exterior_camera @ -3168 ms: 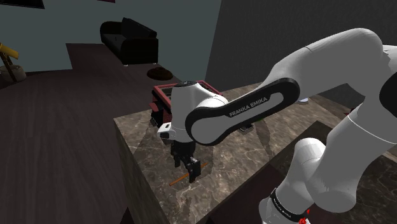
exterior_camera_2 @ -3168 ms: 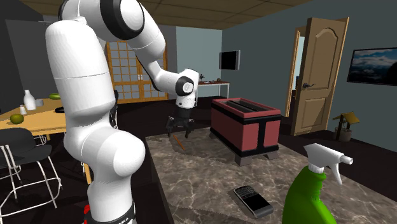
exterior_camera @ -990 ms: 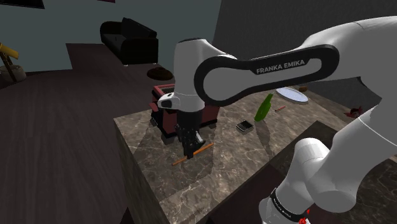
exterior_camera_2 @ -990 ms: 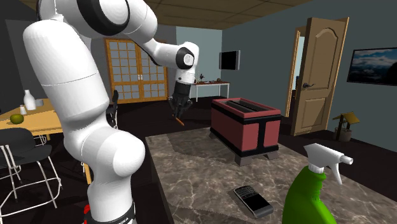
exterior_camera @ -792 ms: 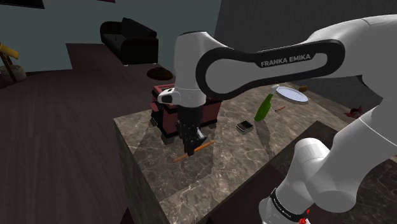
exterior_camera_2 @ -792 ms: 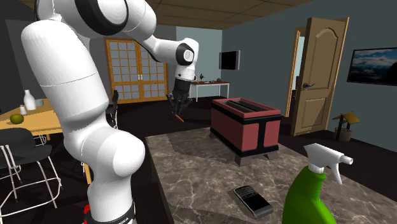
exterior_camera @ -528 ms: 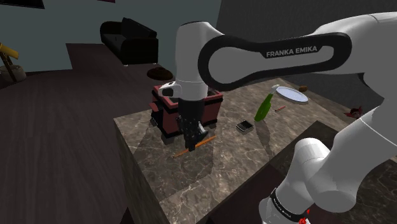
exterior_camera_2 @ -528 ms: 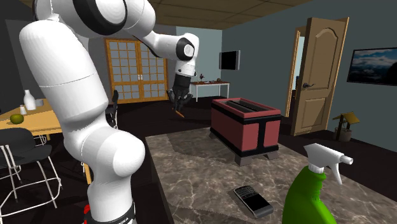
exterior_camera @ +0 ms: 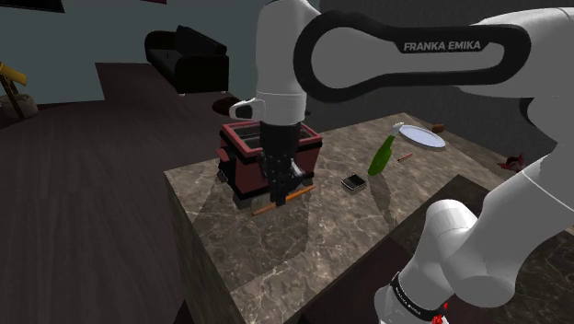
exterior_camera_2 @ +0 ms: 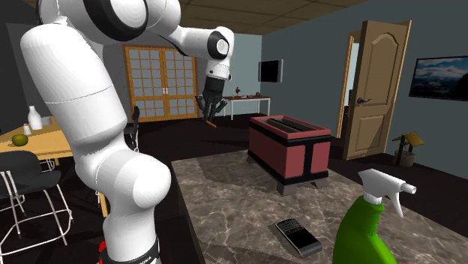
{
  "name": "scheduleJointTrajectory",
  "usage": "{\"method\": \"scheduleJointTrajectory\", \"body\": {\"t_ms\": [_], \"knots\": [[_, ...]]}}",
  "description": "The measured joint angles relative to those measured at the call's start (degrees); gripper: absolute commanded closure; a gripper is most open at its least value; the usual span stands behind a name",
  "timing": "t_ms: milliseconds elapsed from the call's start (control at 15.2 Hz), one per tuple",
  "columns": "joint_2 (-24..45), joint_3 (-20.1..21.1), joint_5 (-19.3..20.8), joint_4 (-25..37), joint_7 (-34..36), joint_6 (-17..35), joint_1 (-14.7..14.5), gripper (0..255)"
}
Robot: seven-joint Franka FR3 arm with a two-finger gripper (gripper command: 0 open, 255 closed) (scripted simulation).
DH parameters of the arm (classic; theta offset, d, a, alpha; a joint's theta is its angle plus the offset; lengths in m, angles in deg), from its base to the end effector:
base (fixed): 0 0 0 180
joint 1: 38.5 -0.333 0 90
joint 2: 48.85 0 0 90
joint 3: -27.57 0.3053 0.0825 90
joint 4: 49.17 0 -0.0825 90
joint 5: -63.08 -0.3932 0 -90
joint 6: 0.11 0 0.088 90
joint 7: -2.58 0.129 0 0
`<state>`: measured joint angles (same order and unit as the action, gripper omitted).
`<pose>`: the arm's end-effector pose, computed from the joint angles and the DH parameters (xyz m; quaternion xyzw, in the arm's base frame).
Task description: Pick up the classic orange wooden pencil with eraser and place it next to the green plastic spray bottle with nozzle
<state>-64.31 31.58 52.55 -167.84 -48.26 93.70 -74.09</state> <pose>0.3436 0.3159 0.4993 -0.7107 -0.6940 0.0733 0.0892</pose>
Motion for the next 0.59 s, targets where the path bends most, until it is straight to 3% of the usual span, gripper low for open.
{"method": "scheduleJointTrajectory", "body": {"t_ms": [594], "knots": [[0.5, -0.3, 0.2, 7.6, 1.0, -7.0, 0.1, 255]]}}
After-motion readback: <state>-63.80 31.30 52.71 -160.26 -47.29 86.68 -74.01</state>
